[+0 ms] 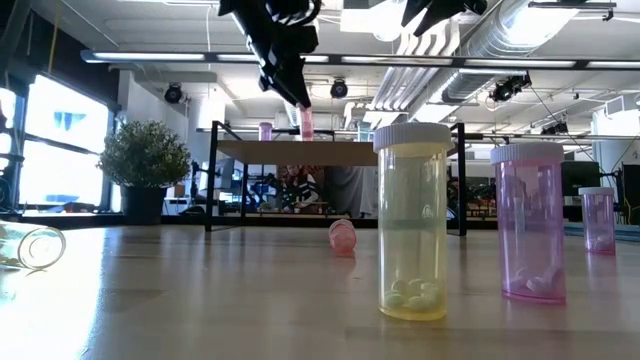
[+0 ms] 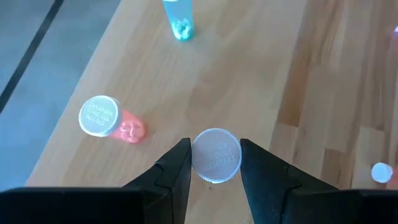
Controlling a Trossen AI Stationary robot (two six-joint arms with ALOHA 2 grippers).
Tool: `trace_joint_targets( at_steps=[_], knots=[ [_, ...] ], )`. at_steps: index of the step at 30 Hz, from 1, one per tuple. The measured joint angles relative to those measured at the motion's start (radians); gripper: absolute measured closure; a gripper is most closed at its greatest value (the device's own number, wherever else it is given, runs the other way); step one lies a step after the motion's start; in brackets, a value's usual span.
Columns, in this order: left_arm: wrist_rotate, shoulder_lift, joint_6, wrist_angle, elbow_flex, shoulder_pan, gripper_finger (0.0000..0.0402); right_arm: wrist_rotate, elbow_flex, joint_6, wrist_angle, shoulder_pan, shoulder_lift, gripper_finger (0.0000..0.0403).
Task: Pick and place medicine bottles onto shelf by color
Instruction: Put the left orange bill bottle on the shelf aligned with the other orange pill bottle
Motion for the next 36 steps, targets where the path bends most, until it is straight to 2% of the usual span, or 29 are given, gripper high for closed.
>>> trace_joint_targets(
  at_steps=[28, 36],
  knots=[
    [0.006, 0.046, 0.01, 0.024, 0.001, 0.026, 0.0288, 0.001, 0.0, -0.021, 0.0, 0.0, 0.0, 0.0244],
    [0.005, 0.05, 0.009, 0.023, -0.002, 0.026, 0.0254, 0.0, 0.0, -0.026, 0.0, 0.0, 0.0, 0.0244]
  ],
)
